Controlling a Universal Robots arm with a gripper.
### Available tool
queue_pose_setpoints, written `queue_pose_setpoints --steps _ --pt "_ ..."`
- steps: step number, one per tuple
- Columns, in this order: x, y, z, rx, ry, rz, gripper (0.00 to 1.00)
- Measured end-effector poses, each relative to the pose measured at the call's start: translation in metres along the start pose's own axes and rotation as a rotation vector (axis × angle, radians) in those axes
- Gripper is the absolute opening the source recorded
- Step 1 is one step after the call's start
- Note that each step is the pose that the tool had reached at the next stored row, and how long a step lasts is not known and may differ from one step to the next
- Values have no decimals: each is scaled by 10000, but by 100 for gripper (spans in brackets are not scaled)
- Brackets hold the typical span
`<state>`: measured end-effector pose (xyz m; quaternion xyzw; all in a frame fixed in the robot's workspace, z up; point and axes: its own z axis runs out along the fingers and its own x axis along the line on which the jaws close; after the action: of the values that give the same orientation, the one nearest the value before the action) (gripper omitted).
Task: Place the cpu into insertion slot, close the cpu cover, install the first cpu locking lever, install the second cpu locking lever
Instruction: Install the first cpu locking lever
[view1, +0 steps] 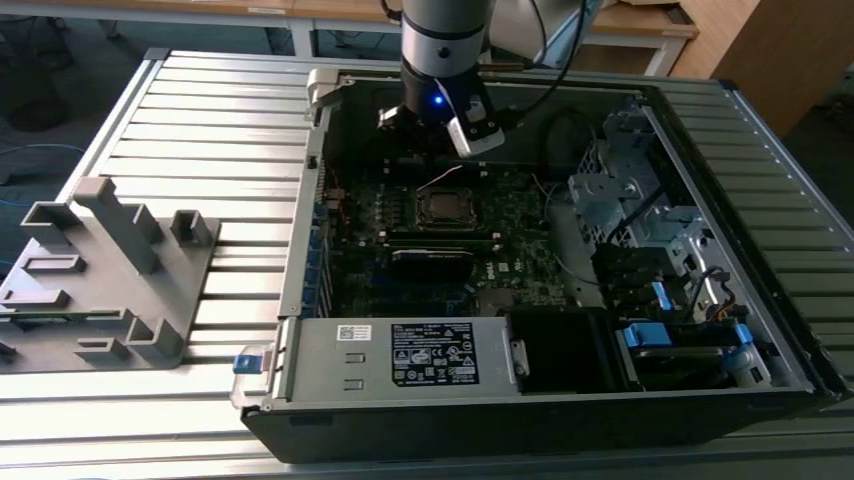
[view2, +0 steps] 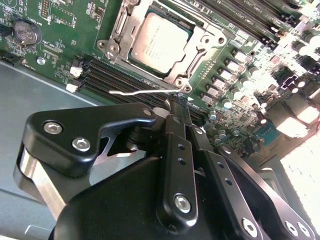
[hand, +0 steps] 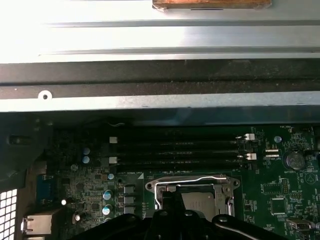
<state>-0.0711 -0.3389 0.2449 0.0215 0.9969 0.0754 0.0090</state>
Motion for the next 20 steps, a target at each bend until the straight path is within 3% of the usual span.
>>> queue_pose_setpoints --steps 7,20 --pt "0 66 28 1 1 0 10" --pt "-42 89 86 1 1 0 10"
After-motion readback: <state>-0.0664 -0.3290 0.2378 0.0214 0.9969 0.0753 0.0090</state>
